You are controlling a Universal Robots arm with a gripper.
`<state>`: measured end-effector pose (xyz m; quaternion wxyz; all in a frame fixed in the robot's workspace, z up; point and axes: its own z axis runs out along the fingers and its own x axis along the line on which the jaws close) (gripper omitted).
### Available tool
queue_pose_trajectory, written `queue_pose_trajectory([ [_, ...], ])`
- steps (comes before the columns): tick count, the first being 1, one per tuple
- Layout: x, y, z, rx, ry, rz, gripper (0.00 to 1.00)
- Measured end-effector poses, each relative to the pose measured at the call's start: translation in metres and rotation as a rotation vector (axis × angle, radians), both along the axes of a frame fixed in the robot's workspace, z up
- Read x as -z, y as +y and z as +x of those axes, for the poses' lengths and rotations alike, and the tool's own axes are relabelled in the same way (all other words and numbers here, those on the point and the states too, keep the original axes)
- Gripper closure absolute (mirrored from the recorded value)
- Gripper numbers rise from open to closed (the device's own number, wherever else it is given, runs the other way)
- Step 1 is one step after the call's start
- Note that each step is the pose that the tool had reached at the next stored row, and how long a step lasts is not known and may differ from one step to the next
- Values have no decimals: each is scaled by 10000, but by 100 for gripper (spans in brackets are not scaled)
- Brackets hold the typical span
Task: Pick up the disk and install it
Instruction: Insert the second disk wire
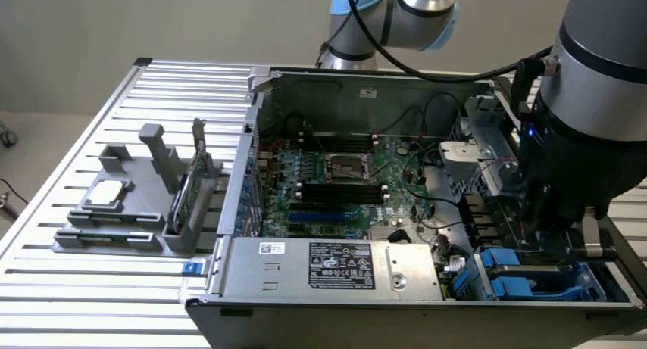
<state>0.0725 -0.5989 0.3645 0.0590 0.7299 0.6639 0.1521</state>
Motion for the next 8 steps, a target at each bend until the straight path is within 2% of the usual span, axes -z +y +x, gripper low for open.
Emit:
queue_pose_trajectory([
  [3,-17,18,48,0,47,2,69],
  [8,-17,77,110,0,56,2,69],
])
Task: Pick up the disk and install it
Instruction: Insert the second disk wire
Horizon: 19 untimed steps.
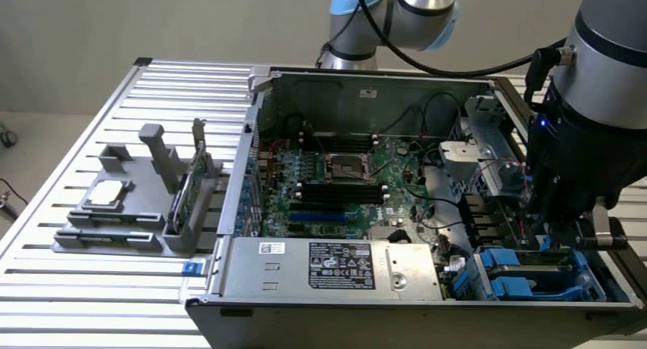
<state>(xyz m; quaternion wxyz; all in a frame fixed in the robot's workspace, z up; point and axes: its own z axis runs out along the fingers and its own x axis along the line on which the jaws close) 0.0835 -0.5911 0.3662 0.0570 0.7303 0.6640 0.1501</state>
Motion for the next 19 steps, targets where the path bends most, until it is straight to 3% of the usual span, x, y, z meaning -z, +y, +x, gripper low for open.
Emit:
queue_pose_trajectory([
  [5,14,37,18,0,4,-1,69],
  [11,93,50,30,-2,8,-2,69],
  [15,113,53,45,0,52,-1,69],
  [17,116,53,49,1,81,-3,72],
  [19,120,53,50,1,110,-1,83],
])
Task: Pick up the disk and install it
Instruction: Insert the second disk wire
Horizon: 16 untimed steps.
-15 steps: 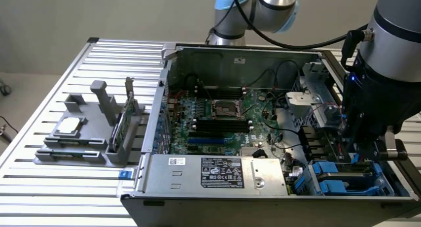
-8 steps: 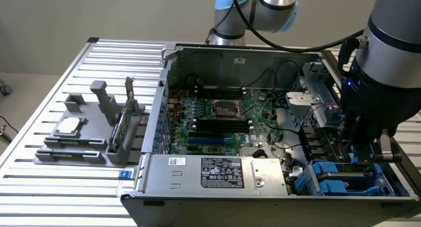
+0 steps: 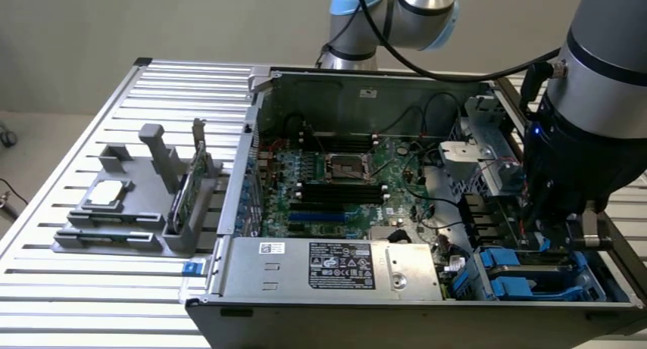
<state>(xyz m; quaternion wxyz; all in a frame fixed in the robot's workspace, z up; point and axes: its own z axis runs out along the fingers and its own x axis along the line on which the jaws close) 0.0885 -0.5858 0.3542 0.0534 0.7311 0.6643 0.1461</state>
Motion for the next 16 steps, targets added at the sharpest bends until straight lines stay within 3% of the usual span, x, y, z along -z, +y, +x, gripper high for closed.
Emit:
queue_pose_trajectory([
  [3,6,0,1,-1,45,1,83],
  [5,11,-10,1,-1,60,34,83],
  [12,47,-146,0,-3,85,173,84],
  [16,89,-163,4,-48,86,242,84],
])
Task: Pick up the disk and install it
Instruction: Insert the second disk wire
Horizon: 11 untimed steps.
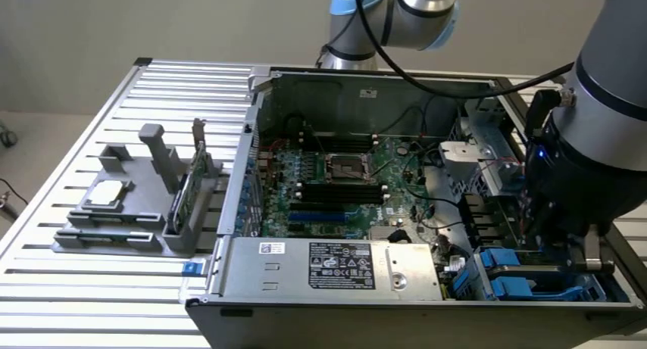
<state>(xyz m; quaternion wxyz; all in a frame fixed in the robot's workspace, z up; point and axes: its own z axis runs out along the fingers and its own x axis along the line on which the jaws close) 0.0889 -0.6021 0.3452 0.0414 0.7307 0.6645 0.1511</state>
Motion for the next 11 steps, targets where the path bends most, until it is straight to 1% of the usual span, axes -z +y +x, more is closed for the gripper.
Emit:
queue_pose_trajectory([
  [5,51,-23,11,-105,0,48,84],
  [11,80,-67,27,-200,0,94,84],
])
